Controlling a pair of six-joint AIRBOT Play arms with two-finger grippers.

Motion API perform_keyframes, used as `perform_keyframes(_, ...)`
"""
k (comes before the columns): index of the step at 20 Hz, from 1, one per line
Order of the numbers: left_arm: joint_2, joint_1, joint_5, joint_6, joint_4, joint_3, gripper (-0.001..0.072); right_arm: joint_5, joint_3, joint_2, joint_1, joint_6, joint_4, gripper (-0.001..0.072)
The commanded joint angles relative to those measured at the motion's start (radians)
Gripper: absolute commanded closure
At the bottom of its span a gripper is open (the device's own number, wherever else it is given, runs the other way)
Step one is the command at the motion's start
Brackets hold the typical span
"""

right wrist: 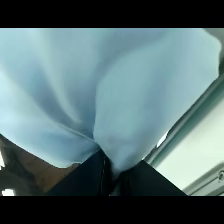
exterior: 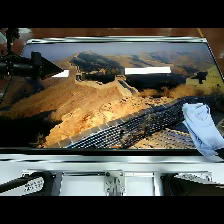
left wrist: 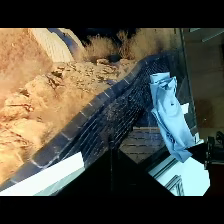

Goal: Fold the shirts.

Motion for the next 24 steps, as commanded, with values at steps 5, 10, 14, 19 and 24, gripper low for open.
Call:
perform_keyframes(5, 0.000, 0.000, 0.006, 0.037, 0.000, 0.000, 0.0671, -0.074, -0.126, 0.151, -0.011, -0.034, -0.117, 0.0029)
perform_keyframes(10, -0.001, 0.000, 0.048, 0.123, 0.014, 0.000, 0.0672, 0.002, -0.044, 0.335, -0.009, 0.036, -0.098, 0.0025)
perform_keyframes(14, -0.018, -0.106, 0.121, 0.075, 0.455, 0.001, 0.0676, -0.224, 0.115, 0.517, 0.167, 0.007, 0.148, 0.0026)
perform_keyframes(19, -0.137, -0.402, 0.040, -0.124, 1.009, 0.001, 0.0192, -0.173, 0.156, 0.521, 0.808, 0.158, -0.110, 0.0026)
perform_keyframes(24, -0.203, -0.452, -0.050, -0.158, 0.983, 0.001, -0.0003, -0.055, 0.156, 0.391, 1.080, 0.183, -0.177, 0.0025)
